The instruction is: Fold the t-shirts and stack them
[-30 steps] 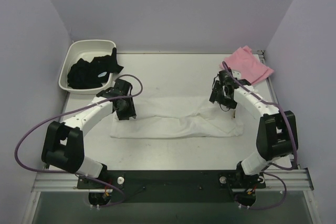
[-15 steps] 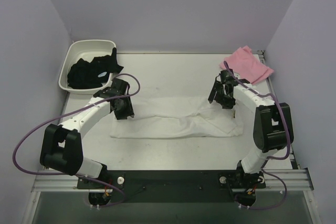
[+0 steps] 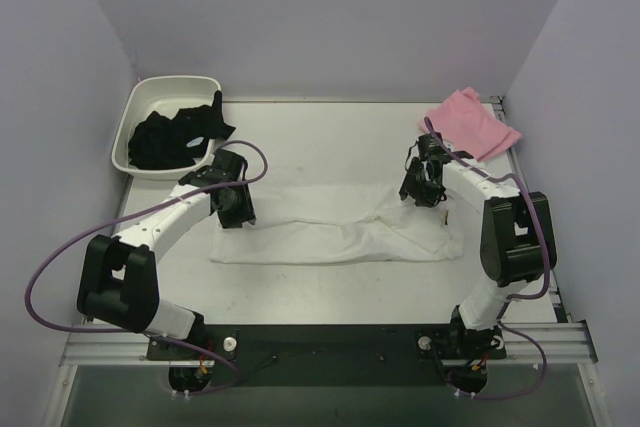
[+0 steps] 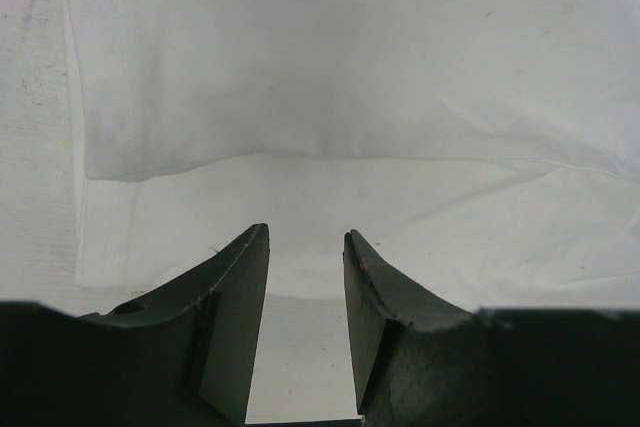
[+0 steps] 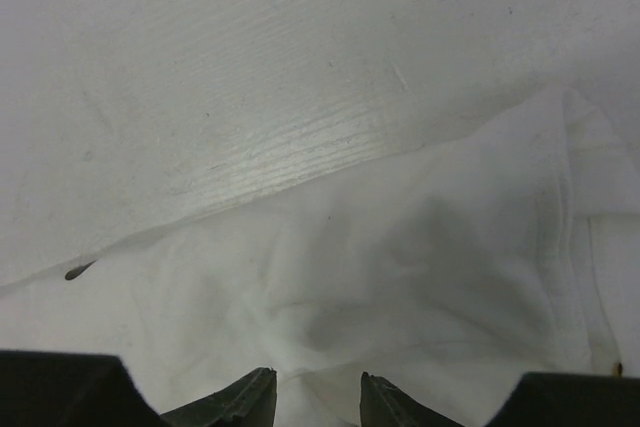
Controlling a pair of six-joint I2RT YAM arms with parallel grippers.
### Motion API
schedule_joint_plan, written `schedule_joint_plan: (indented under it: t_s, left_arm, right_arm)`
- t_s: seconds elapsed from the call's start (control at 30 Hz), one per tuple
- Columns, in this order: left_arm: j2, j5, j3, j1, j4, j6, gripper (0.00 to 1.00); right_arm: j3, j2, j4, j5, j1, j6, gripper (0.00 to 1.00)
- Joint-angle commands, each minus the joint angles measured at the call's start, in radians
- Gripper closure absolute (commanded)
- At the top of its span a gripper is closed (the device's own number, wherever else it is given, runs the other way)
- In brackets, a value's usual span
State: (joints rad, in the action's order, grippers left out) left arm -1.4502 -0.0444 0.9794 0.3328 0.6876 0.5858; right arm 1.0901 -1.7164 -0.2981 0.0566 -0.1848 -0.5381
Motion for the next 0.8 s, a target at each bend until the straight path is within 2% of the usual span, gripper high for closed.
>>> schedule_joint_plan:
  t_s: [0.0, 0.13, 0.47, 0.57, 0.6, 0.63, 0.77]
  left_arm:
    - [-0.007, 0.015, 0.004, -0.005, -0.025, -0.014, 0.54]
    - [-0.009, 0.015, 0.001, -0.005, -0.031, -0.012, 0.54]
    - [0.001, 0.018, -0.002, -0.003, -0.042, -0.004, 0.54]
    - [0.008, 0.018, -0.005, -0.003, -0.043, 0.0, 0.54]
    - [0.01, 0.018, -0.007, -0.002, -0.045, 0.002, 0.54]
    - [0.013, 0.018, -0.005, -0.003, -0.043, 0.003, 0.54]
    - [0.019, 0.017, 0.001, -0.001, -0.042, 0.005, 0.54]
  right_arm:
    - [-0.01, 0.053, -0.021, -0.008, -0.018, -0.005, 0.67]
    - [-0.021, 0.104, -0.044, -0.029, -0.041, 0.003, 0.74]
    - [-0.096, 0.273, -0.096, -0.104, -0.145, 0.015, 0.75]
    - [-0.136, 0.302, -0.099, -0.107, -0.18, 0.01, 0.85]
    - [-0.145, 0.305, -0.099, -0.112, -0.189, 0.01, 0.85]
    - [-0.157, 0.305, -0.099, -0.133, -0.197, 0.009, 0.85]
    - [-0.144, 0.273, -0.081, -0.205, -0.188, 0.016, 0.72]
